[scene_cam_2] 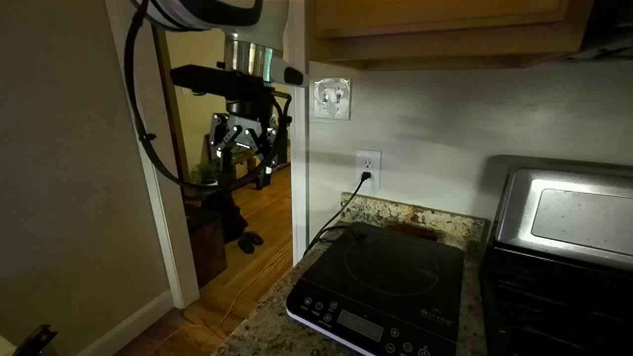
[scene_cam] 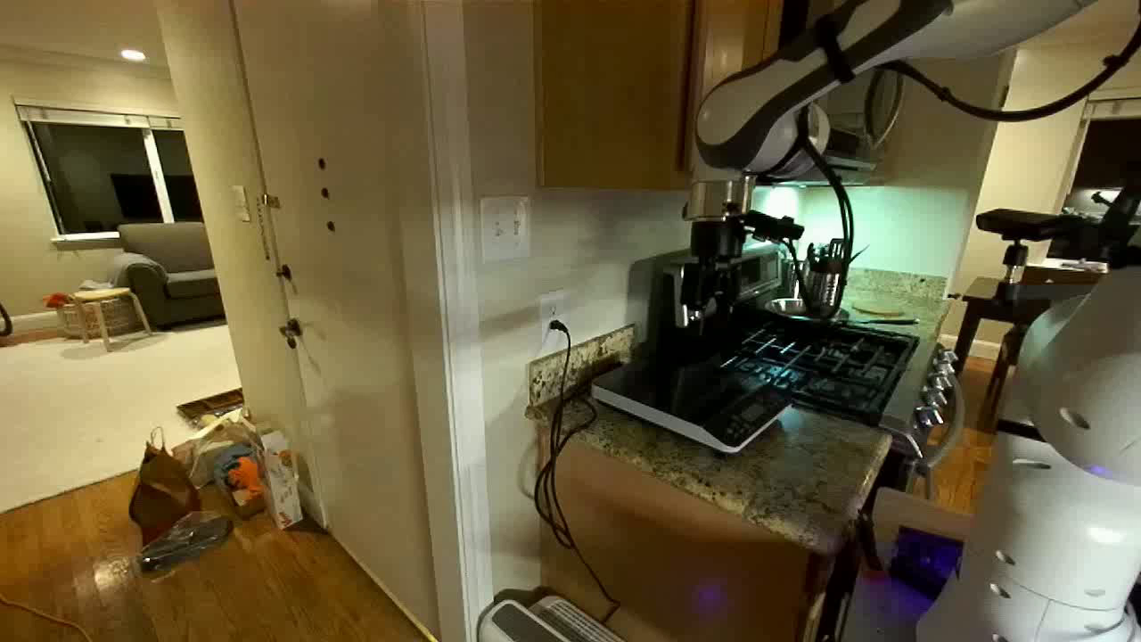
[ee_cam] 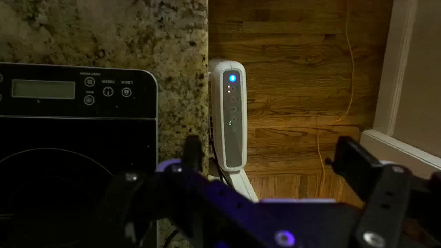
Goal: Flip the left switch
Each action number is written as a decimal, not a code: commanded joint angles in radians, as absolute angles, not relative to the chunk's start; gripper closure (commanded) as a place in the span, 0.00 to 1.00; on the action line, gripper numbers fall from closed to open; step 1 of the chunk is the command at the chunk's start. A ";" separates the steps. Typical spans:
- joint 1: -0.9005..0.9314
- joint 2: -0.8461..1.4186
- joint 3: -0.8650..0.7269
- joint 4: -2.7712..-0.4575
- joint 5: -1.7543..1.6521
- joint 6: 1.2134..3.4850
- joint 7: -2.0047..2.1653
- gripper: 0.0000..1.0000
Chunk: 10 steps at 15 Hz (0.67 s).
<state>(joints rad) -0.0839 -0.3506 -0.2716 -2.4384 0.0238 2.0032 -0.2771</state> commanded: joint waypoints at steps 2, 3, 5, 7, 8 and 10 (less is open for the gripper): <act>-0.105 -0.348 -0.252 -2.437 0.031 2.001 -0.283 0.00; -0.105 -0.348 -0.252 -2.437 0.031 2.001 -0.283 0.00; -0.105 -0.348 -0.252 -2.437 0.031 2.001 -0.283 0.00; -0.105 -0.348 -0.252 -2.437 0.031 2.001 -0.283 0.00; -0.101 -0.357 -0.241 -2.447 0.027 2.012 -0.276 0.00; -0.093 -0.377 -0.219 -2.469 0.020 2.028 -0.274 0.00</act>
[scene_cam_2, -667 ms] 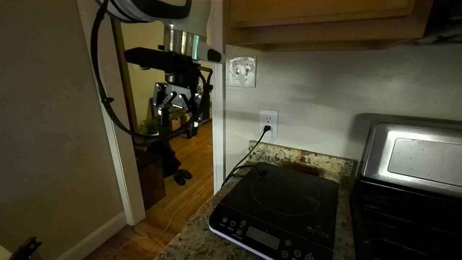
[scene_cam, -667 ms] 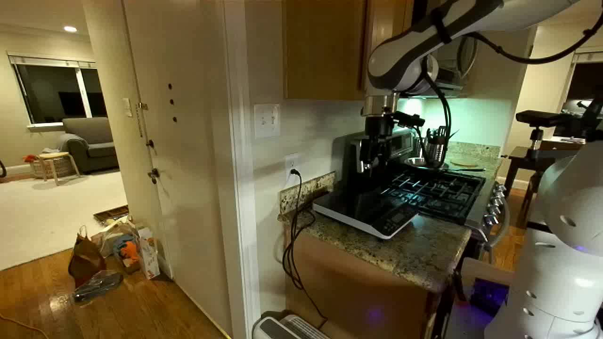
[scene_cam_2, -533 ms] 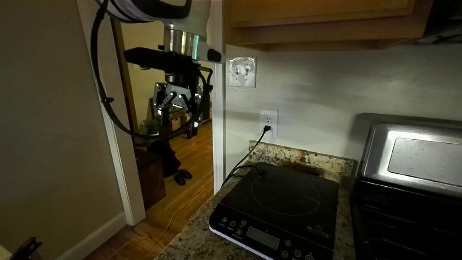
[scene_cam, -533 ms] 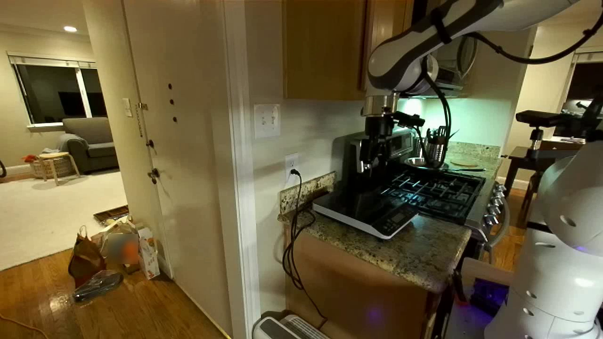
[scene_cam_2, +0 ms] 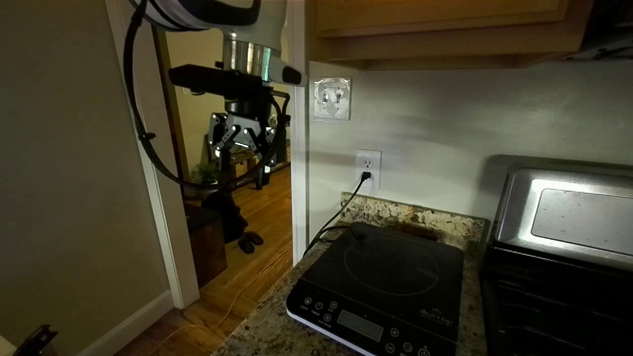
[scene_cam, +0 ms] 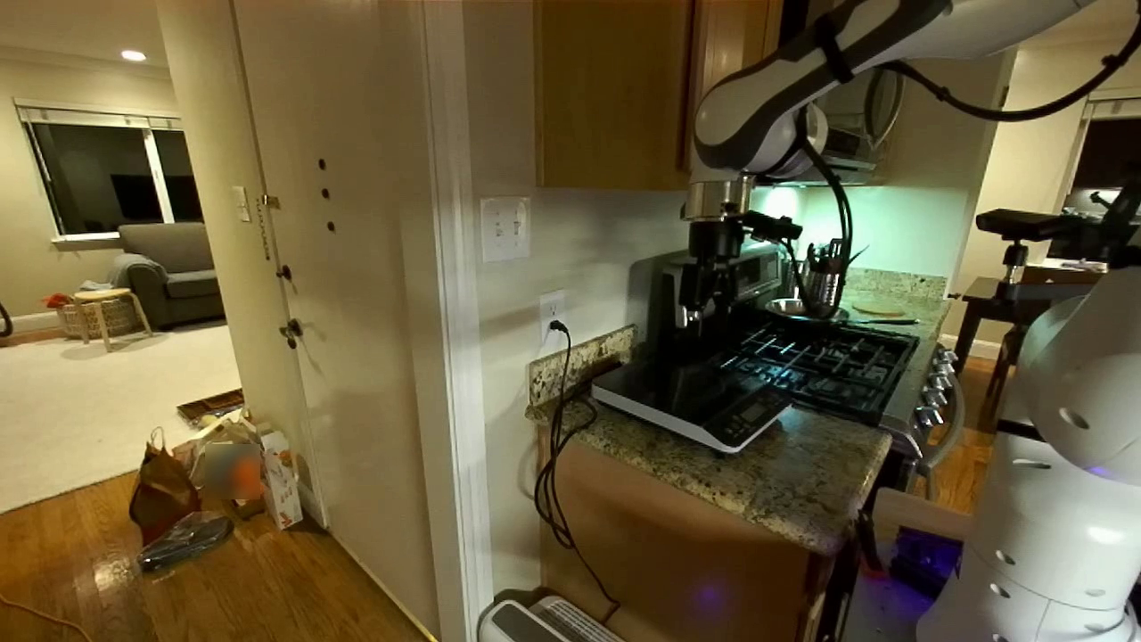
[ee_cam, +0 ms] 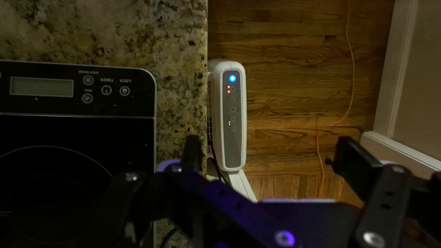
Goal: Flip the left switch
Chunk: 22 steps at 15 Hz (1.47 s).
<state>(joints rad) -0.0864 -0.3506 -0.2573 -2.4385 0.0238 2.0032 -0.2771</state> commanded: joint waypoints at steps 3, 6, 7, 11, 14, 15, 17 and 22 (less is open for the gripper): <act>-0.073 -0.392 -0.174 -2.485 0.017 2.047 -0.283 0.00; -0.050 -0.389 -0.127 -2.484 0.004 2.104 -0.295 0.00; -0.043 -0.383 -0.114 -2.480 -0.001 2.128 -0.294 0.00; -0.025 -0.343 -0.079 -2.453 -0.035 2.244 -0.297 0.00; -0.018 -0.307 -0.075 -2.424 -0.044 2.337 -0.296 0.00; -0.015 -0.298 -0.077 -2.416 -0.038 2.362 -0.298 0.00; -0.016 -0.280 -0.078 -2.396 -0.032 2.398 -0.296 0.00; -0.020 -0.285 -0.074 -2.399 -0.033 2.378 -0.279 0.00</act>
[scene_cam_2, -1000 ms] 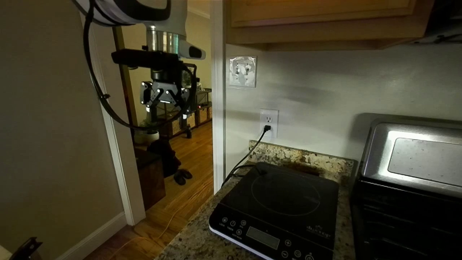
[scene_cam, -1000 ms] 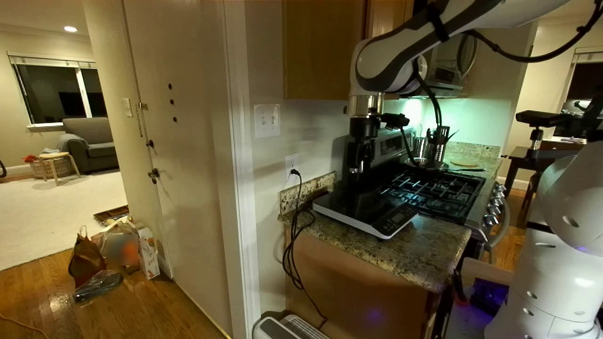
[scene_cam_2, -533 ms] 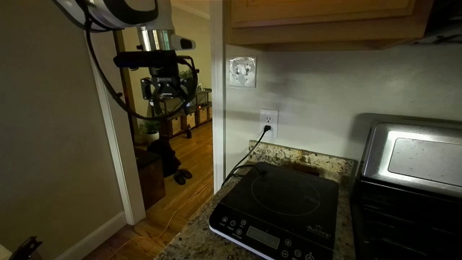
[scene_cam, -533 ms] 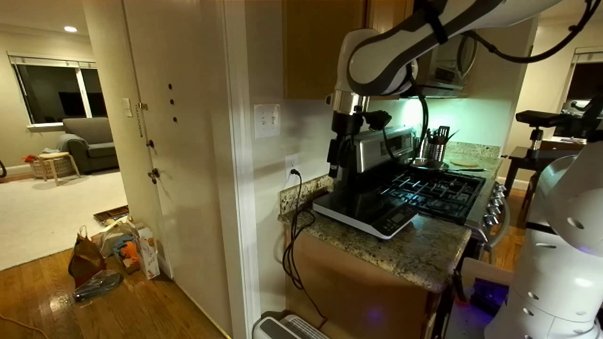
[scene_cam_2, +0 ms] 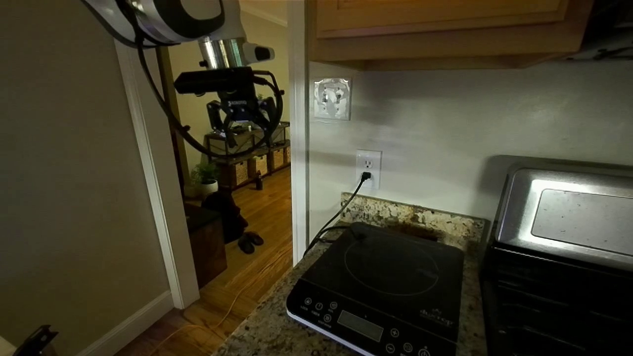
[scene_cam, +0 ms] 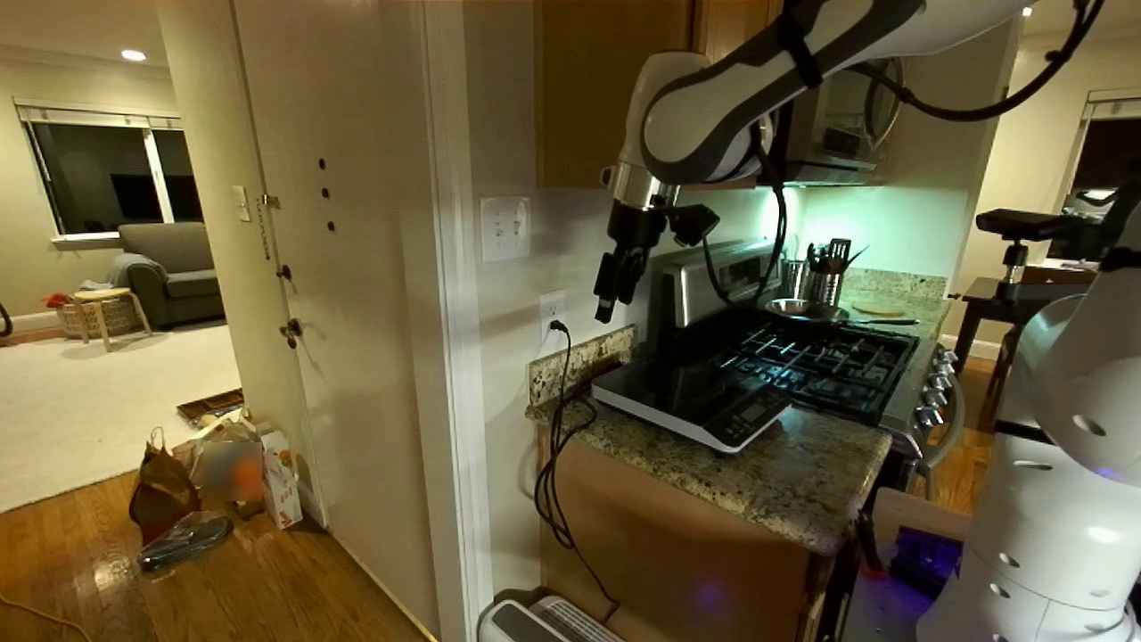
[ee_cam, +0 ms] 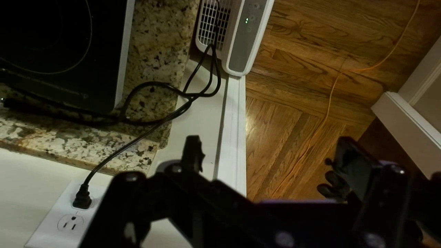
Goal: Flip the left switch
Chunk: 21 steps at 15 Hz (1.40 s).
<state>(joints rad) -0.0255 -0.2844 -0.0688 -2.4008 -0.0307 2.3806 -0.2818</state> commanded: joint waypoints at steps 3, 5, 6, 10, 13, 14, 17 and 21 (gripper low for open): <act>-0.020 -0.287 -0.073 -2.413 0.022 2.417 -0.211 0.00; -0.018 -0.294 -0.075 -2.419 0.090 2.433 -0.145 0.00; -0.017 -0.298 -0.075 -2.424 0.123 2.441 -0.120 0.00; -0.023 -0.301 -0.074 -2.443 0.227 2.525 -0.023 0.00; -0.025 -0.301 -0.074 -2.455 0.293 2.583 0.059 0.00; -0.024 -0.302 -0.075 -2.464 0.319 2.606 0.083 0.00; -0.019 -0.301 -0.078 -2.484 0.405 2.664 0.148 0.00; -0.012 -0.300 -0.087 -2.508 0.533 2.750 0.207 0.00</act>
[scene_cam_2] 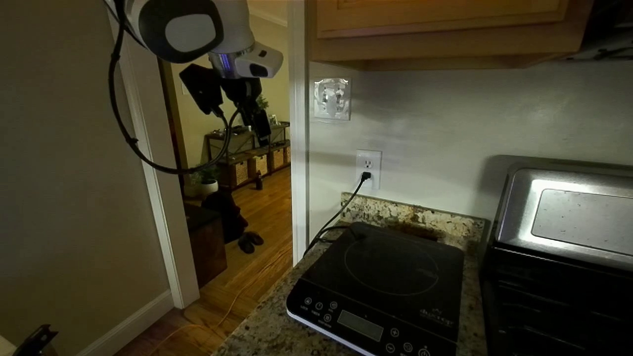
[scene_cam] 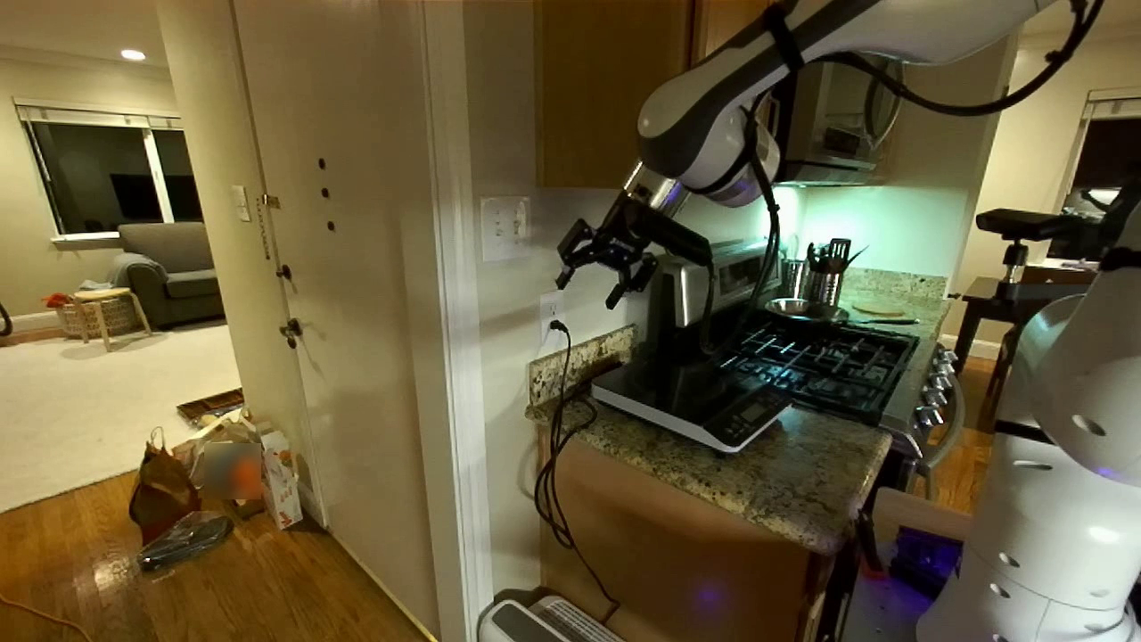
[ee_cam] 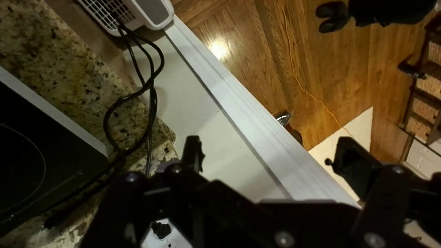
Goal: Flip the left switch
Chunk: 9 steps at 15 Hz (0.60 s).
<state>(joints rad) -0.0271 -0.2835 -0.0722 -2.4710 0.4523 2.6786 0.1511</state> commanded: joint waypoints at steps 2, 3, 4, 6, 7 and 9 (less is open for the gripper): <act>-0.004 -0.301 -0.091 -2.519 0.605 2.793 0.232 0.00; 0.000 -0.302 -0.093 -2.525 0.648 2.812 0.237 0.00; 0.002 -0.302 -0.091 -2.529 0.692 2.837 0.243 0.00; 0.009 -0.304 -0.085 -2.538 0.805 2.894 0.233 0.00; 0.019 -0.305 -0.085 -2.542 0.864 2.929 0.223 0.00; -0.006 -0.284 -0.074 -2.516 0.835 2.893 0.207 0.00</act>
